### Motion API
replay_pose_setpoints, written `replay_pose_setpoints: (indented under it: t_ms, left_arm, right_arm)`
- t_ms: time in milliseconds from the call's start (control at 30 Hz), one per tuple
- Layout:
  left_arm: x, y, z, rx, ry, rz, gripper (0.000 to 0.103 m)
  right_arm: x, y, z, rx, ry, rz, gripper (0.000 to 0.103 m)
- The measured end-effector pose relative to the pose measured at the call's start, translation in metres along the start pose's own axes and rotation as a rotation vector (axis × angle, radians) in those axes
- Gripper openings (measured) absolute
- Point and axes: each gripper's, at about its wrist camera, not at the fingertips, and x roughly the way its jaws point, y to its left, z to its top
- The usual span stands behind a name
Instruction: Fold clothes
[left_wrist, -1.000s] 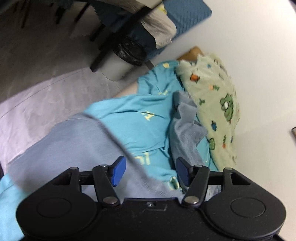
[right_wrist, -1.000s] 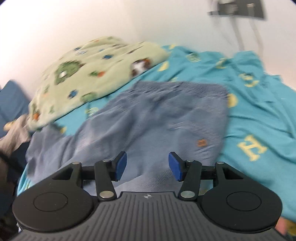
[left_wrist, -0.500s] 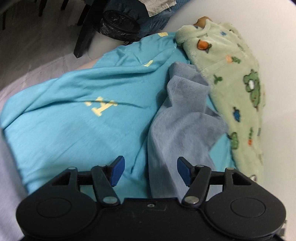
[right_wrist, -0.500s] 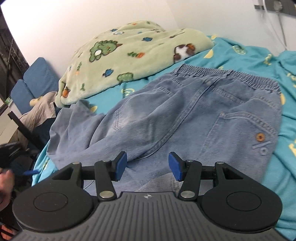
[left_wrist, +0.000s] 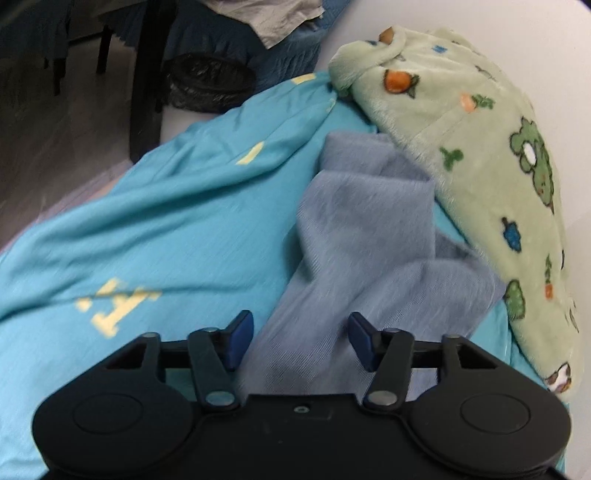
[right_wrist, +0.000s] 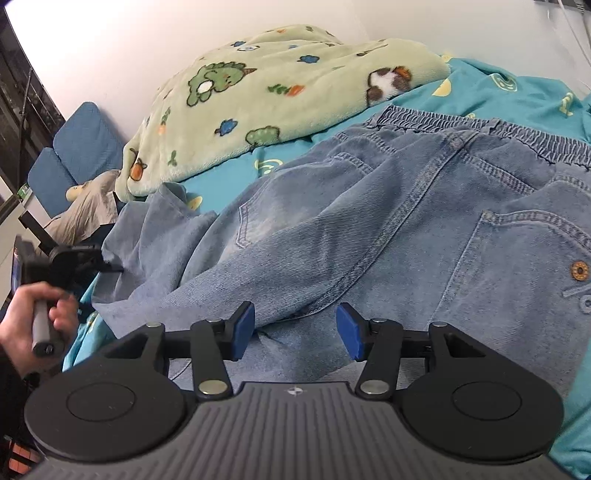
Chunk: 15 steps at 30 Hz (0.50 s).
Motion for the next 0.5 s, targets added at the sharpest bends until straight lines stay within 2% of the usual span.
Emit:
replay_pose_setpoints:
  t_ms: [67,100,133,233,367,500]
  left_arm:
    - [0.004,-0.004,0.004,0.003,0.009,0.014,0.015]
    - [0.003,-0.007,0.006,0.006,0.012,0.024,0.006]
    - [-0.002,-0.009,0.006,0.013,-0.003,0.024,0.003]
    - [-0.038,-0.019,0.002,0.072,-0.083,-0.039,0.001]
    - [-0.116,-0.032,-0.012,0.169,-0.184,-0.127,0.001]
    - [-0.188,-0.014,-0.04,0.072,-0.158,-0.177,0.001]
  right_arm:
    - [0.003,0.003,-0.002,-0.026,-0.002,-0.018,0.053]
    - [0.004,0.007,-0.003,-0.043,-0.004,-0.02,0.053]
    - [0.004,0.008,-0.003,-0.058,-0.006,-0.016,0.053]
    - [0.003,0.013,-0.003,-0.087,-0.019,-0.008,0.053]
    - [-0.003,0.015,-0.002,-0.107,-0.039,-0.007,0.052]
    - [-0.012,0.016,-0.002,-0.116,-0.059,-0.008,0.052]
